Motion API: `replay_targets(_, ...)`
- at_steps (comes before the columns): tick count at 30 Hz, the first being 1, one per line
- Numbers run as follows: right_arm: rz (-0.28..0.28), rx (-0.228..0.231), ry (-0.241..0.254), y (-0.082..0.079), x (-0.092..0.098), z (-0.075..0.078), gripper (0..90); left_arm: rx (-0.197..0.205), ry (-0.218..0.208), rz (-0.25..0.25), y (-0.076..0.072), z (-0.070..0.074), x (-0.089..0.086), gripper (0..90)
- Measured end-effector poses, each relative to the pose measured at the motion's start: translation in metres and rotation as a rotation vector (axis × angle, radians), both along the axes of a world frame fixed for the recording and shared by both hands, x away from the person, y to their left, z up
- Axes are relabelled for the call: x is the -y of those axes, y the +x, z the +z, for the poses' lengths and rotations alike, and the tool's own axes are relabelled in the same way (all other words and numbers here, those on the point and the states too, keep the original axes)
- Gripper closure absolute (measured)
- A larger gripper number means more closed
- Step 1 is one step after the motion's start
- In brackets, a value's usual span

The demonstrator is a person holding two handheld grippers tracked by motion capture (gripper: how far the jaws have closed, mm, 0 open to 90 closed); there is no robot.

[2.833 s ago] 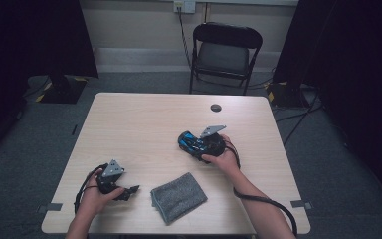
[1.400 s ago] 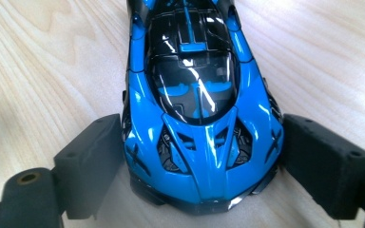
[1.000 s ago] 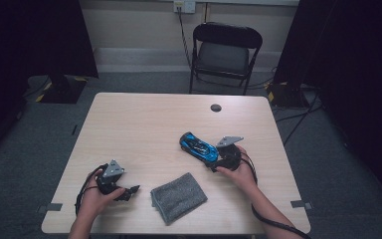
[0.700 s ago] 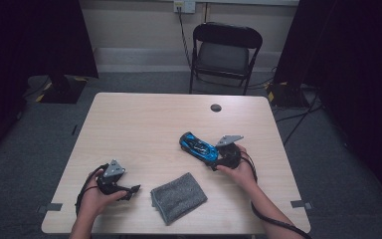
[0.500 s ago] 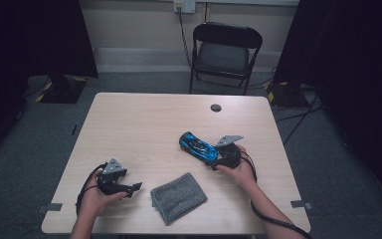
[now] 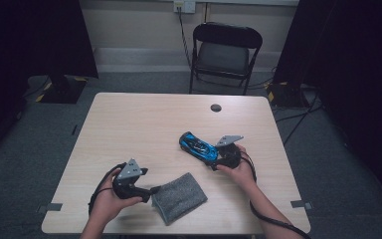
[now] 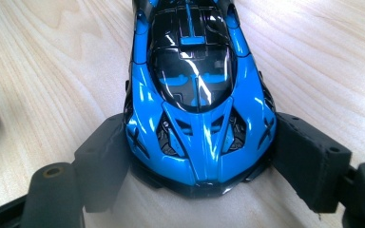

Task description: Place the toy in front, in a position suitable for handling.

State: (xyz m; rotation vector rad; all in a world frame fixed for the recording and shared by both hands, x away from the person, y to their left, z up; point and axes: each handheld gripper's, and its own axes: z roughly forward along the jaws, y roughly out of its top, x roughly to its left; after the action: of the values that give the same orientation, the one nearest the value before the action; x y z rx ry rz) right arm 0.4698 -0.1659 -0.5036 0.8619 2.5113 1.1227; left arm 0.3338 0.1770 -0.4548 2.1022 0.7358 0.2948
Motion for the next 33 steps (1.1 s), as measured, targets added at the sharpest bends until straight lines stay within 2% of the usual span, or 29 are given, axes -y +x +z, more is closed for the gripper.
replay_targets(2, 0.001, 0.0, -0.001, 0.0, 0.0, 0.0, 23.7, 0.002, 0.002, -0.011, -0.001, 0.0, 0.004, 25.3)
replay_targets(3, 0.001, 0.001, -0.001, 0.0, 0.0, 0.0, 23.7, -0.007, 0.001, -0.032, -0.005, 0.0, 0.013, 25.7)
replay_targets(10, -0.003, 0.001, -0.001, 0.0, 0.0, 0.0, 23.7, -0.014, 0.033, -0.097, -0.018, -0.008, 0.032, 33.0)
replay_targets(13, -0.004, 0.001, -0.001, 0.0, 0.0, 0.0, 23.7, 0.003, 0.039, -0.105, -0.023, -0.007, 0.037, 37.0)
replay_targets(17, -0.004, 0.001, -0.001, 0.0, 0.0, 0.0, 23.7, -0.005, 0.065, -0.116, -0.025, -0.011, 0.041, 37.8)
replay_targets(18, -0.004, 0.001, -0.002, 0.0, 0.0, 0.0, 23.7, -0.033, 0.089, -0.115, -0.025, -0.019, 0.043, 38.5)
replay_targets(19, -0.003, 0.001, -0.001, 0.0, 0.0, 0.0, 23.7, -0.036, 0.114, -0.115, -0.025, -0.024, 0.045, 37.8)
replay_targets(22, -0.003, 0.001, -0.001, 0.0, 0.0, 0.0, 23.7, -0.027, 0.142, -0.117, -0.025, -0.035, 0.049, 34.8)
replay_targets(24, -0.004, 0.002, -0.002, -0.001, 0.0, 0.0, 23.6, -0.003, 0.129, -0.119, -0.025, -0.039, 0.05, 34.5)
replay_targets(27, -0.004, 0.002, -0.002, -0.001, 0.0, 0.0, 23.6, 0.007, 0.128, -0.119, -0.026, -0.04, 0.05, 35.7)
replay_targets(30, -0.004, 0.001, -0.001, -0.001, 0.0, 0.0, 23.6, 0.0, 0.125, -0.104, -0.026, -0.04, 0.05, 41.6)
replay_targets(33, -0.002, 0.0, -0.001, 0.0, 0.0, 0.0, 23.6, -0.008, 0.132, -0.09, -0.025, -0.038, 0.051, 55.3)
